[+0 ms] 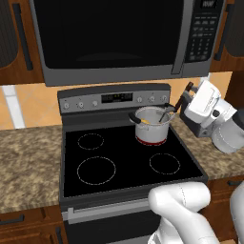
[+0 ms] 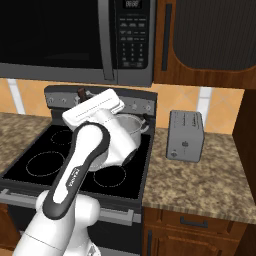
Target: Put the corn and squash in the pot. Retrieve the spatula and lightly stir the vegetables in the pot.
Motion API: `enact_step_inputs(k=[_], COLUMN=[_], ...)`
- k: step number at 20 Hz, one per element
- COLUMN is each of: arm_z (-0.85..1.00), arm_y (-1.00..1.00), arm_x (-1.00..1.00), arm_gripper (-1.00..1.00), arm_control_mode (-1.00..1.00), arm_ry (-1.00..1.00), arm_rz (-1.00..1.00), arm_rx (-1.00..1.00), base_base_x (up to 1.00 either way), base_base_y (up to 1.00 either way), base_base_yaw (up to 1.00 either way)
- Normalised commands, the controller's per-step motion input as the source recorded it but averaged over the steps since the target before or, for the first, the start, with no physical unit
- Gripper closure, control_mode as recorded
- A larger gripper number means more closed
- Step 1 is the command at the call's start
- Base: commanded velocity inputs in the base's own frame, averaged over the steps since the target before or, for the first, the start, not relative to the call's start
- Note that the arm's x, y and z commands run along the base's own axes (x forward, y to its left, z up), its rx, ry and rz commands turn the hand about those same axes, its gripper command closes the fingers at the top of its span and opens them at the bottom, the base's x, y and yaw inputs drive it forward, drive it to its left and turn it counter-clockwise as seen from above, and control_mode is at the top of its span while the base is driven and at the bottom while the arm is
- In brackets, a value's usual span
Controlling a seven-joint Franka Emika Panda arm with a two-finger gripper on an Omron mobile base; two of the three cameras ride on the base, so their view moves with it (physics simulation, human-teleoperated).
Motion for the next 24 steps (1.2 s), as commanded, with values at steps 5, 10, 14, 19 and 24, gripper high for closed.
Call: enact_step_inputs(k=[5,10,14,19,24], arm_z=[-0.38,-0.52,-0.53,-0.52,-0.17], arm_y=[-0.96,-0.5,0.0,-0.05,-0.19], arm_x=[1.0,0.94,0.84,0.71,0.76], arm_gripper=[1.0,1.0,1.0,1.0,1.0], arm_control_mode=[-1.0,-1.0,-1.0,-1.0,-1.0], arm_ry=[0.03,0.0,0.0,0.01,0.0], arm_rz=[0.0,0.0,0.11,0.24,0.17], arm_rx=[0.26,0.03,-0.08,-0.1,-0.04], base_base_x=[0.0,0.0,0.0,0.0,0.0], base_base_y=[0.0,0.0,0.0,0.0,0.0], base_base_yaw=[0.0,0.0,0.0,0.0,0.0])
